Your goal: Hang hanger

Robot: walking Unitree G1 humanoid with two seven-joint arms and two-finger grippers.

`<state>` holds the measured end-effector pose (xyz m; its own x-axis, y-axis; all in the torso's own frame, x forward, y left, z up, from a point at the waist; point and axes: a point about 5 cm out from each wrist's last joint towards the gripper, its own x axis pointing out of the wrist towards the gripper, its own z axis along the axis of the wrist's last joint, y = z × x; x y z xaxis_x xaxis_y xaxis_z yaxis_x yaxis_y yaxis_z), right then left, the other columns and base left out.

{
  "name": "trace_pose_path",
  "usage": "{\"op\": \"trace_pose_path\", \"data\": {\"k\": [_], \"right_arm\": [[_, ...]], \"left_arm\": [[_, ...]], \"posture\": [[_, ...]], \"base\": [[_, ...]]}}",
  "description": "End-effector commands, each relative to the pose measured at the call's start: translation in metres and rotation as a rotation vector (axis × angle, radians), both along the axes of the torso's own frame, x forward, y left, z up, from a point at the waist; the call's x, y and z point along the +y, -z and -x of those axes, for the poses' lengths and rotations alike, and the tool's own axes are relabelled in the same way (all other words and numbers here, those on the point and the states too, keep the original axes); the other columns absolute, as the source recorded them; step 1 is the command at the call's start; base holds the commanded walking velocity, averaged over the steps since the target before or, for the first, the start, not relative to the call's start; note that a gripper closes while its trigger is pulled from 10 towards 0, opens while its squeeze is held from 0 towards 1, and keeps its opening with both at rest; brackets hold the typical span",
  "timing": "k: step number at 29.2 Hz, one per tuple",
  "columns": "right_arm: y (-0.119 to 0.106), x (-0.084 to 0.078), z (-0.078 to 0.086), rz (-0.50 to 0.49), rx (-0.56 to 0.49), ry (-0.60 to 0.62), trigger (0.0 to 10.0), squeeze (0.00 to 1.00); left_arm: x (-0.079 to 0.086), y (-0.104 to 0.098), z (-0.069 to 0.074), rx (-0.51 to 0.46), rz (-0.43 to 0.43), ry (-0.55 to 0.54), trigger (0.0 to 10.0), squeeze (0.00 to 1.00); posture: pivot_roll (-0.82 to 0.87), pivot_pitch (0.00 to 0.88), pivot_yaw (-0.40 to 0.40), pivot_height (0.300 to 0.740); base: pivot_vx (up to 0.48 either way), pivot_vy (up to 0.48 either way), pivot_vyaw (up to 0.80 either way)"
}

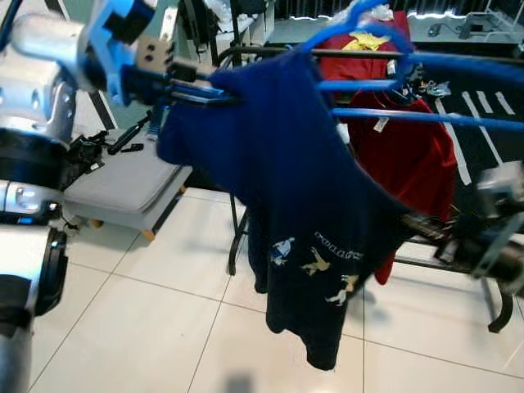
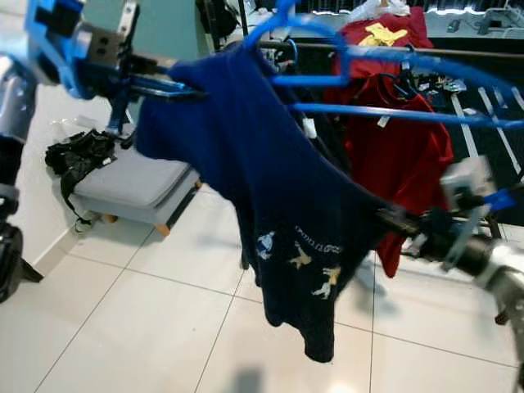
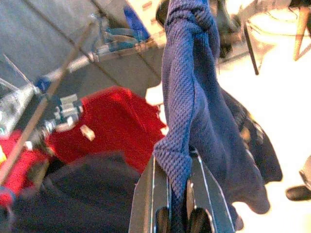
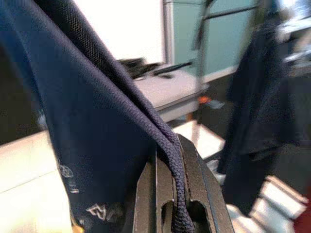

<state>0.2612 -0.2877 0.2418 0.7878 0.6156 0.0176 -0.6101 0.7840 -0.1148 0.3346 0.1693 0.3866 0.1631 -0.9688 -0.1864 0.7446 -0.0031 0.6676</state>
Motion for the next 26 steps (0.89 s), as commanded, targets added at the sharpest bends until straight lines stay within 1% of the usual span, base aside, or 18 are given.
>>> {"op": "trace_pose_path", "data": {"k": [1,3,4,5,7,8,9,12,16,19,26], "right_arm": [[-0.011,-0.017,0.000,0.022,-0.057,0.113,0.0,0.00],[-0.011,-0.017,0.000,0.022,-0.057,0.113,0.0,0.00],[-0.014,-0.021,-0.001,0.024,-0.076,0.145,0.0,0.00],[-0.018,-0.024,-0.001,0.026,-0.094,0.170,0.0,0.00],[-0.018,-0.024,-0.001,0.026,-0.094,0.170,0.0,0.00],[-0.020,-0.025,-0.001,0.027,-0.102,0.177,0.0,0.00],[-0.020,-0.025,-0.001,0.027,-0.102,0.177,0.0,0.00],[-0.018,-0.020,-0.001,0.035,-0.095,0.149,0.0,0.00],[-0.017,-0.017,-0.002,0.037,-0.093,0.124,0.0,0.00],[-0.017,-0.013,-0.001,0.048,-0.090,0.089,0.0,0.00],[-0.017,-0.012,-0.001,0.052,-0.092,0.073,0.0,0.00]], "left_arm": [[0.015,0.017,-0.003,0.041,-0.074,-0.071,10.0,0.00],[0.015,0.017,-0.003,0.041,-0.074,-0.071,10.0,0.00],[0.018,0.025,-0.004,0.056,-0.107,-0.089,10.0,0.00],[0.021,0.033,-0.007,0.090,-0.114,-0.122,10.0,0.00],[0.021,0.033,-0.007,0.090,-0.114,-0.122,10.0,0.00],[0.023,0.041,-0.009,0.119,-0.119,-0.146,10.0,0.00],[0.023,0.041,-0.009,0.119,-0.119,-0.146,10.0,0.00],[0.020,0.064,-0.011,0.181,-0.112,-0.175,10.0,0.00],[0.017,0.069,-0.013,0.189,-0.093,-0.187,10.0,0.00],[0.016,0.066,-0.017,0.176,-0.040,-0.221,10.0,0.00],[0.017,0.064,-0.019,0.162,-0.019,-0.241,10.0,0.00]], "posture": [[0.02,0.081,0.078,0.740],[0.02,0.081,0.078,0.740],[0.02,0.081,0.078,0.740],[0.02,0.086,0.077,0.740],[0.02,0.086,0.077,0.740],[0.02,0.086,0.077,0.740],[0.02,0.086,0.077,0.740],[0.02,0.092,0.071,0.740],[0.02,0.091,0.069,0.740],[0.02,0.090,0.068,0.740],[0.02,0.086,0.067,0.740]], "base": [[0.000,0.000,0.00],[0.000,0.000,0.00],[0.000,0.000,0.00],[0.000,0.000,0.00],[0.000,0.000,0.00],[0.000,0.000,0.00],[0.000,0.000,0.00],[0.000,0.000,0.00],[0.000,0.000,0.00],[0.000,0.000,0.00],[0.000,0.000,0.00]]}}
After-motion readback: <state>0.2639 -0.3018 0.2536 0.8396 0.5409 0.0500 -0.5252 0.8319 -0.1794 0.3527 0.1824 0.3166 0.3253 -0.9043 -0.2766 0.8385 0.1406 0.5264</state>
